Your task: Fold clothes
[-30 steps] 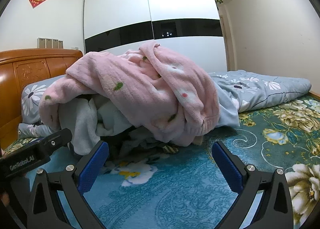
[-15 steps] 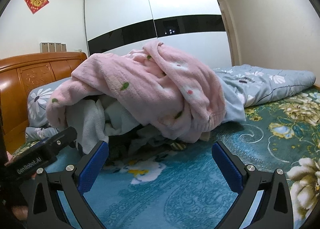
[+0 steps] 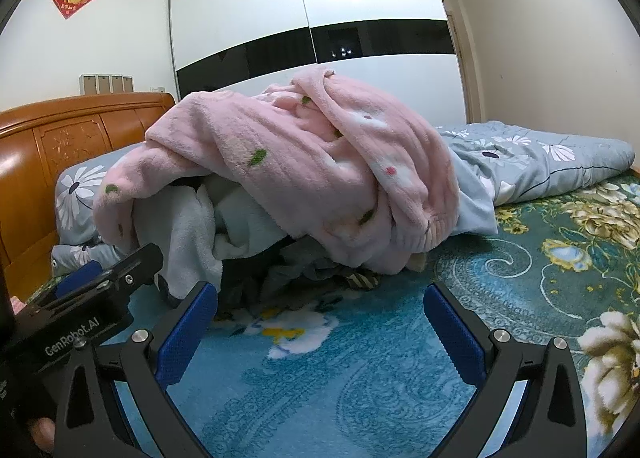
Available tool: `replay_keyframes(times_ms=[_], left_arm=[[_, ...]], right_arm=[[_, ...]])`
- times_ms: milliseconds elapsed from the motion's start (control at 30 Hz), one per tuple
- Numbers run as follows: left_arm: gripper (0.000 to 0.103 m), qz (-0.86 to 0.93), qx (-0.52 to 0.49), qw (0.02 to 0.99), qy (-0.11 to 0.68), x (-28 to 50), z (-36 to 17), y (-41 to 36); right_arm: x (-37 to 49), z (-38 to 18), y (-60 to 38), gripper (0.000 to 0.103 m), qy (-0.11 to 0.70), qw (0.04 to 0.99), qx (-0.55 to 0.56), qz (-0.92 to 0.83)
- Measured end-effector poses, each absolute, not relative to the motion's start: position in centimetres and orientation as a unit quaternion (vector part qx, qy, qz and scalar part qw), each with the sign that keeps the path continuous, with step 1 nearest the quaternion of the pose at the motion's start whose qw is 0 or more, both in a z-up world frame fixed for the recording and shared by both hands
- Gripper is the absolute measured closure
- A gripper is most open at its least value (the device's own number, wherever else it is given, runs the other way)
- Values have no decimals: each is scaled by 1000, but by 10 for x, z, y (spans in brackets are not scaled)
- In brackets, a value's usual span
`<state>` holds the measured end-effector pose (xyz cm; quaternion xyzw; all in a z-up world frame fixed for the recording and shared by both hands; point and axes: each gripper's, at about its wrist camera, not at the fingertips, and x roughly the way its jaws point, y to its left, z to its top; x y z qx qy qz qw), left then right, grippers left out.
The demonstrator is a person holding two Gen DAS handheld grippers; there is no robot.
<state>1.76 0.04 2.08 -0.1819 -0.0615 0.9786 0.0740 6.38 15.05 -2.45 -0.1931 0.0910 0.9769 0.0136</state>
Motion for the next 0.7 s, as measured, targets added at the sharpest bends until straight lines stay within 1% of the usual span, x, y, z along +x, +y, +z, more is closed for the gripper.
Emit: replay_keyframes(times_ms=[133, 267, 433, 533, 600, 667, 700], left_arm=[[0, 978, -181, 72, -70, 18, 21, -4], [0, 978, -181, 62, -82, 17, 21, -13], [0, 976, -178, 57, -109, 16, 21, -29], [0, 976, -178, 51, -116, 15, 19, -35], [0, 976, -180, 46, -118, 13, 16, -38], [0, 975, -183, 43, -121, 12, 14, -41], [0, 974, -185, 42, -123, 11, 13, -42]], right_arm=[[63, -25, 150, 0, 88, 16, -196, 977], [55, -16, 155, 0, 66, 28, -200, 977], [15, 33, 167, 0, 6, 17, -189, 982], [-25, 65, 175, 1, 1, 17, -194, 981], [-49, 78, 172, 3, -10, 20, -203, 979], [-74, 89, 168, 14, -23, 23, -212, 977], [-86, 95, 166, 16, -30, 25, -217, 975]])
